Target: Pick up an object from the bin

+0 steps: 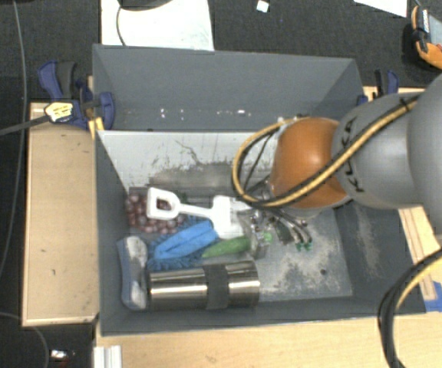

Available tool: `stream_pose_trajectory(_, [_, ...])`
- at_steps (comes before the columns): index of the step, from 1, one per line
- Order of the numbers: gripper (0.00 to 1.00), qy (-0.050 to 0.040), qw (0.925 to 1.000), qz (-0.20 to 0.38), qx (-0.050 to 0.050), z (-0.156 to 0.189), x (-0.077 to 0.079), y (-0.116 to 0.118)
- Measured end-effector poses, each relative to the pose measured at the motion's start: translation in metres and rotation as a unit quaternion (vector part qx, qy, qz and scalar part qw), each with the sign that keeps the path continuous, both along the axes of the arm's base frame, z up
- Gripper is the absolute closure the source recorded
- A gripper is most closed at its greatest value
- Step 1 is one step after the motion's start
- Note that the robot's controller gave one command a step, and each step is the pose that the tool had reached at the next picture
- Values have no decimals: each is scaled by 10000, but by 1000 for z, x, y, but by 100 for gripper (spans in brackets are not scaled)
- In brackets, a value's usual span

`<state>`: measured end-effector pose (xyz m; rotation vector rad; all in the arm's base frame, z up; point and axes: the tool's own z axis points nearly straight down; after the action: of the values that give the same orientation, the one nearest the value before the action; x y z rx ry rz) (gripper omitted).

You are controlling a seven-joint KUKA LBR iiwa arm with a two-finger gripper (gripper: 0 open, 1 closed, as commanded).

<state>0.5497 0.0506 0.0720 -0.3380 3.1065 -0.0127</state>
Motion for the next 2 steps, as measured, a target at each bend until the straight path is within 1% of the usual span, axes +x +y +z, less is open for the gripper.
stream_pose_trajectory(1, [100, 0, 10000, 4, -1, 0, 0, 0])
stream_pose_trajectory(2, [100, 15, 10000, 6, 1, 10, -2, 0])
